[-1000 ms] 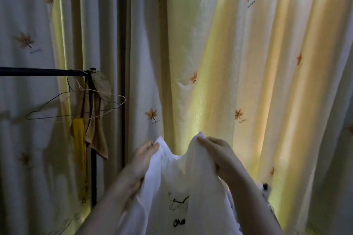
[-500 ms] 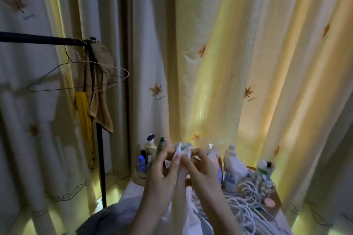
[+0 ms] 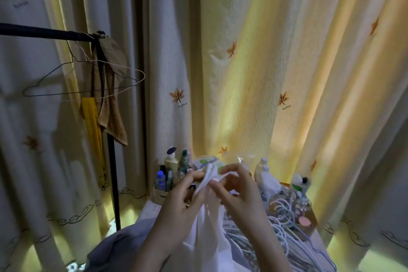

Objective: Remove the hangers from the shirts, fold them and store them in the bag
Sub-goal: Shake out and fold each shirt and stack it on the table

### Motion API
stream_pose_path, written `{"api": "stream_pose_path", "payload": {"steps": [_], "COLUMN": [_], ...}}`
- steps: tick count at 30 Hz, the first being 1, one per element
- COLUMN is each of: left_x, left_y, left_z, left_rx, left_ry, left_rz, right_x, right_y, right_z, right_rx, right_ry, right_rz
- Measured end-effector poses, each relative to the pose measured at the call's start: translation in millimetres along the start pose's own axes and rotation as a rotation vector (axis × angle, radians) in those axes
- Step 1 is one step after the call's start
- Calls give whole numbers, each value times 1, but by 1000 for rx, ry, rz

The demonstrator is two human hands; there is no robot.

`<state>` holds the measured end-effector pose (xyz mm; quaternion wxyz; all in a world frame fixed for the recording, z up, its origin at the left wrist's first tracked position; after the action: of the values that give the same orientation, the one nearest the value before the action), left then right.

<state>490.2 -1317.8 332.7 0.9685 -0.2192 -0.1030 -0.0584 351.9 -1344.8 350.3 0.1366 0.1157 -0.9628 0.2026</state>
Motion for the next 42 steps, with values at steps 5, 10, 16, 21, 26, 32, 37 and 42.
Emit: {"api": "stream_pose_path", "payload": {"steps": [5, 10, 16, 21, 26, 32, 37, 42], "left_x": [13, 34, 52, 70, 53, 38, 32, 17], "left_y": [-1, -11, -3, -9, -20, -21, -8, 4], "left_z": [9, 40, 45, 57, 71, 59, 13, -40], "left_rx": [-29, -109, -55, -75, -58, 54, 254, 325], "left_ry": [90, 89, 111, -91, -64, -118, -118, -317], "left_rz": [-41, -44, -144, 107, 55, 126, 6, -125], "right_x": [18, 18, 40, 63, 60, 57, 75, 93], "right_y": [-12, -31, -56, -73, -78, -79, -85, -89], "right_z": [-22, -45, -84, -125, -136, -132, -127, -124], "right_rx": [227, 307, 445, 589, 606, 595, 536, 502], "right_ry": [276, 223, 108, 257, 346, 316, 318, 359], "right_rz": [-281, -274, -158, -157, -149, -152, -115, -35]}}
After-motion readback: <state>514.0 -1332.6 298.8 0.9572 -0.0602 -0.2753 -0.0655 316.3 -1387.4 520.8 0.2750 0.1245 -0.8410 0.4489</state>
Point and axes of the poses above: each hand's wrist, its own y-axis away from the middle knuckle, its own x-axis out of the back of the hand, z = x × y, the point moved 3 cm from there along -y, towards the middle knuckle, and after that the axes turned 8 degrees about -z, right-handed, at the moved point
